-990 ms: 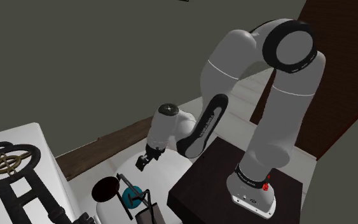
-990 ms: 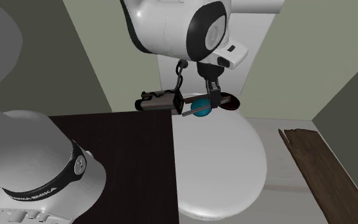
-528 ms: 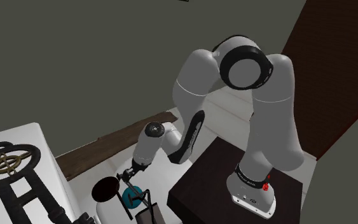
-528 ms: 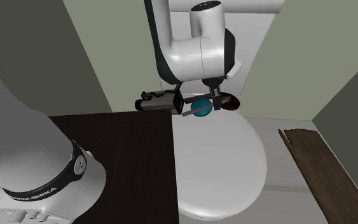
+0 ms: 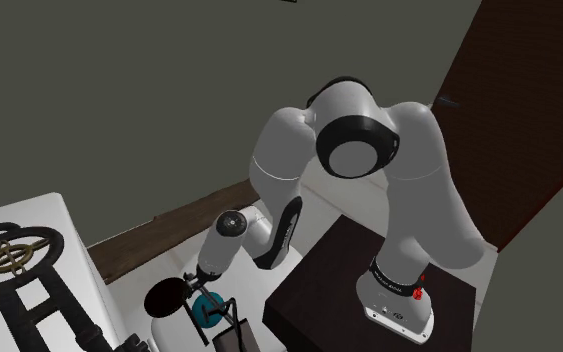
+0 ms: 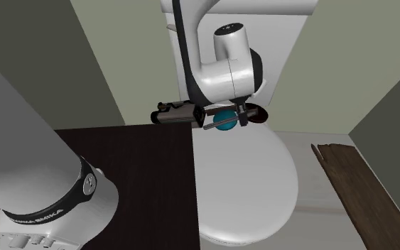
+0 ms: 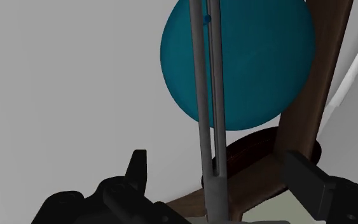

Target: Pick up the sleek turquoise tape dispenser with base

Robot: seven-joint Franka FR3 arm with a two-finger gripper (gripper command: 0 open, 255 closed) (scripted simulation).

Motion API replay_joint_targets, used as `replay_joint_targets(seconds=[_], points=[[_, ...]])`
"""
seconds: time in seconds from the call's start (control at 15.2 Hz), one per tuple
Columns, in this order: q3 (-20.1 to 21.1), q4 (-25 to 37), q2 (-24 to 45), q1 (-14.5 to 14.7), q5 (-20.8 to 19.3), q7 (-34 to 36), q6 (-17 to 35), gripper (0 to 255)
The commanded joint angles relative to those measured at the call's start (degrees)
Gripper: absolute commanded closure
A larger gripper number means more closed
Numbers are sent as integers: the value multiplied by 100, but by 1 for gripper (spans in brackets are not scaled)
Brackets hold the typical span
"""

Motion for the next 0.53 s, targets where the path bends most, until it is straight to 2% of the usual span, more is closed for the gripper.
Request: replay_joint_targets(seconds=[0.0, 0.07, 0.2, 0.26, 0.46], points=[[-143, 91, 204, 154, 29, 72, 139, 0], [-246, 162, 371, 262, 60, 120, 251, 0], [-246, 160, 370, 263, 68, 112, 252, 0], [-243, 155, 362, 253, 63, 108, 250, 255], [-251, 154, 368, 260, 64, 109, 258, 255]])
